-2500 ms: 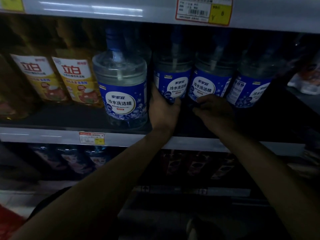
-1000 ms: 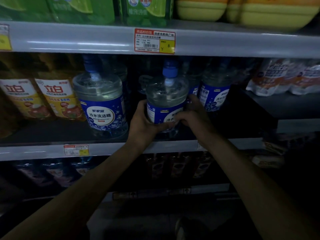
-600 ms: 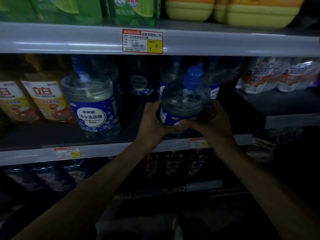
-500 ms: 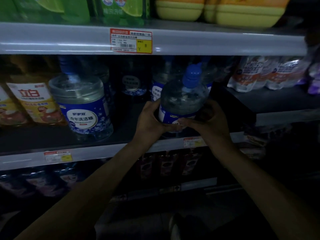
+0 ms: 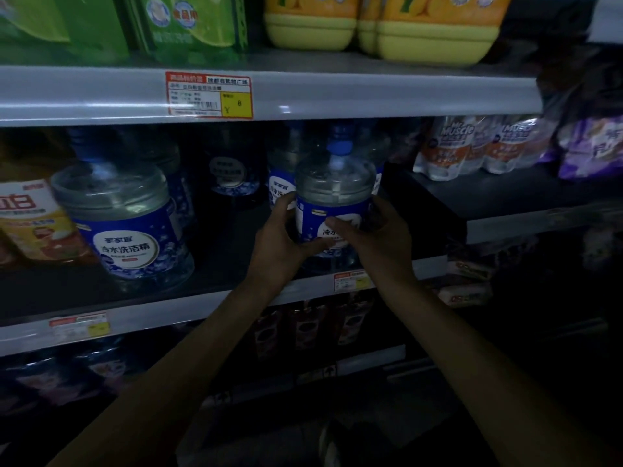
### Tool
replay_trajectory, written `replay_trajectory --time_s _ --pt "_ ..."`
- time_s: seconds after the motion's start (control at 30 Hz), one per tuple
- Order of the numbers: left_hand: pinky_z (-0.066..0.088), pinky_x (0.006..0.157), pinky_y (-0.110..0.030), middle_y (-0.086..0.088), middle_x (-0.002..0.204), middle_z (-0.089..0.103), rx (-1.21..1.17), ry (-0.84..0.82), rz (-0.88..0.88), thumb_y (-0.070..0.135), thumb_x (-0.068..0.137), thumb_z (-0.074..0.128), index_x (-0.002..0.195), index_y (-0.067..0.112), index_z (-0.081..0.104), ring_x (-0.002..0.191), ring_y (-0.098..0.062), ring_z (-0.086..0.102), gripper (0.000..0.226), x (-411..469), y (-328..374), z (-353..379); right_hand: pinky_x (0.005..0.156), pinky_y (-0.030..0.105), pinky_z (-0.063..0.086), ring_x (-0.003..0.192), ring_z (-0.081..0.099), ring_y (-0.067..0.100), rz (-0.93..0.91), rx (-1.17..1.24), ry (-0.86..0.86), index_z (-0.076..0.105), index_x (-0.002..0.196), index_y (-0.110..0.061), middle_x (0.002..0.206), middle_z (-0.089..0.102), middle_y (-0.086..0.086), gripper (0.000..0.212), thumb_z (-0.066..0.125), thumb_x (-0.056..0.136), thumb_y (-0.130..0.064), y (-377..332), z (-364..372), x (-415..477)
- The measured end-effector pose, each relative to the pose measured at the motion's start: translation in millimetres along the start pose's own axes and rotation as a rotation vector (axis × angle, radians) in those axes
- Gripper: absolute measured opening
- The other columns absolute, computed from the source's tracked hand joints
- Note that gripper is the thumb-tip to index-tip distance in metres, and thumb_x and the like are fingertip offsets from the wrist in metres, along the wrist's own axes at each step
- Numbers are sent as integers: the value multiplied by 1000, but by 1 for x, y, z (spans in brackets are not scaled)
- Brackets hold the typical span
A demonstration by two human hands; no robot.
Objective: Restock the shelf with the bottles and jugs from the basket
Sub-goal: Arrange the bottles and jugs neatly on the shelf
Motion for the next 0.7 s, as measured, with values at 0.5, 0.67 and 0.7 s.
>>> replay_trajectory --time_s 0.5,0.67,0.7 --pt "53 101 -28 13 133 65 126 94 -30 37 93 73 143 29 53 124 0 60 55 -46 14 -49 82 7 49 103 60 -7 -184 -229 34 54 135 -29 117 62 -14 62 84 81 -29 -35 20 -60" --pt "50 101 -19 11 135 64 202 138 -42 31 96 72 144 26 53 123 0 59 52 -66 16 -82 96 28 54 116 59 6 -363 -364 -33 56 137 -24 129 60 -6 52 76 89 -30 -42 52 -73" --pt "50 102 -21 10 135 64 213 145 -36 30 96 71 144 25 53 123 -1 59 51 -69 16 -89 97 26 52 117 58 7 -380 -373 -59 58 135 -23 130 60 -5 47 74 91 -26 -42 60 -75"
Point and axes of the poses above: each hand's wrist, its own x-axis towards the middle knuckle, its own z-axis out of the palm, y = z × x, the point moved 3 cm from there along x, towards the middle knuckle
